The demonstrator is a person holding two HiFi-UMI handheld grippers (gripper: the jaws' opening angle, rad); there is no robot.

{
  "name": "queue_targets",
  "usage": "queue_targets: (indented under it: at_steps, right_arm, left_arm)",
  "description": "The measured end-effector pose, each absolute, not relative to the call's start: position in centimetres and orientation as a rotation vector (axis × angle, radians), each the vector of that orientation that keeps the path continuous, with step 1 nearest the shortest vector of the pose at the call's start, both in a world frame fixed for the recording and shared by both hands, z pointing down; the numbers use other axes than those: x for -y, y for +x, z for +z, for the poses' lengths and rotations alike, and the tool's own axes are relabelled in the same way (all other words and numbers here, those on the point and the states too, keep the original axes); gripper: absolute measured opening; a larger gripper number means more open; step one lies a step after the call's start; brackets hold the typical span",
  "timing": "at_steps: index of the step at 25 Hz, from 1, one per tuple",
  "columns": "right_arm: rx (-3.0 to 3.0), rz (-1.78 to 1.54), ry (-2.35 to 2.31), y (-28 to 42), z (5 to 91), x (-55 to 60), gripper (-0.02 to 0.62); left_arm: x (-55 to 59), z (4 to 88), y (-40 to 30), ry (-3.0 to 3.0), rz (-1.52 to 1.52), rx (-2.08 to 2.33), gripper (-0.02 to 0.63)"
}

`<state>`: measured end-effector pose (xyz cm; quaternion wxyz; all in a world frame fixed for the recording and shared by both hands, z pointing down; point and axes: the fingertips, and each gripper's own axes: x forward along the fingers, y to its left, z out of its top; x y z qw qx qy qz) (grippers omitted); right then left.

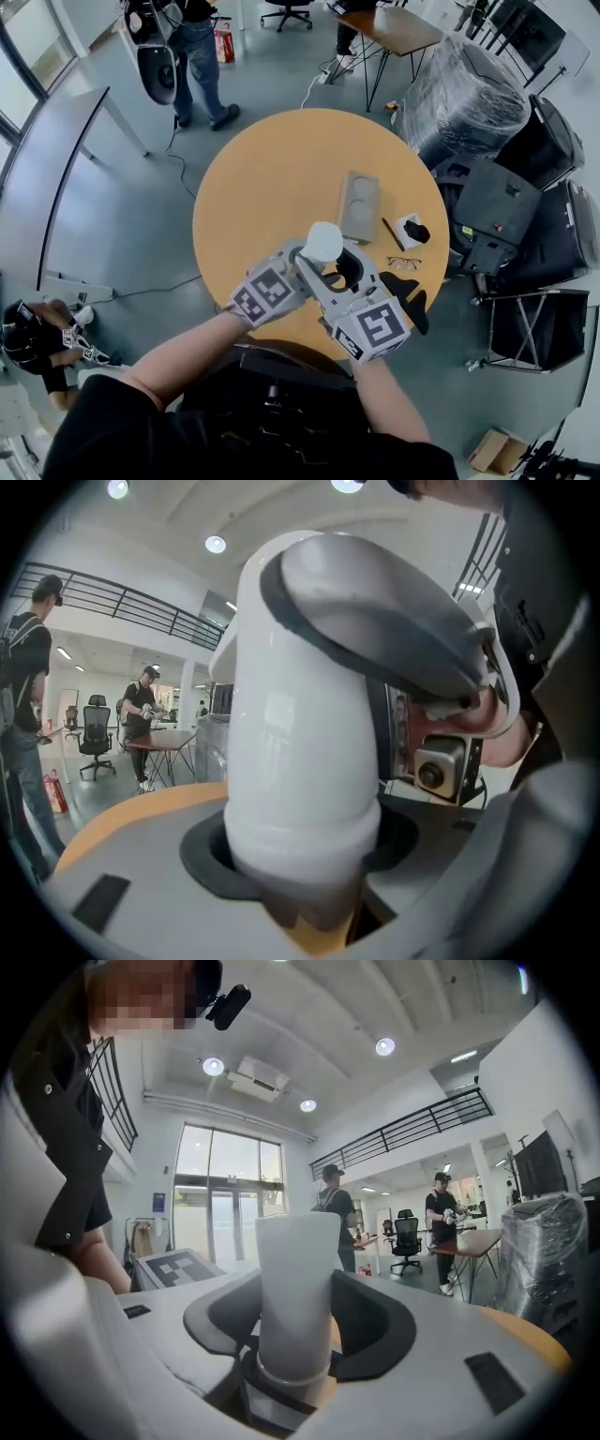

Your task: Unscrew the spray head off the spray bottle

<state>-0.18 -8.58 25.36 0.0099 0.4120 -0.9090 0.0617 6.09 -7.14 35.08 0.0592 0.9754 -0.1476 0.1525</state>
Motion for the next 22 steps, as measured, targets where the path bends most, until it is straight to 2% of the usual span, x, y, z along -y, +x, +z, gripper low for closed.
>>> queue_targets:
  at_steps: [5,16,21,22]
  right_arm:
    - [3.01,0.318,0.987,-0.2,25.0,7.5,0.235]
    - [3.213,0.235,0.209,0.1,23.5,2.0,0.233]
    - [3.228,0.254,0.288,0.2,23.9,2.7,0.239]
    - [3.21,0.249,0.362,0.4,24.0,3.4,0.283]
  left_arm:
    - [5.4,34.6,6.4,2.992,0.411,0.23,0.287]
    - [-1.8,32.9,7.1,2.998,0.33,-0.44,0.285]
    - [-1.1,33.3,6.8,2.998,0.324,-0.385,0.285]
    - [-0.1,33.2,6.9,3.002,0.32,-0.308,0.285]
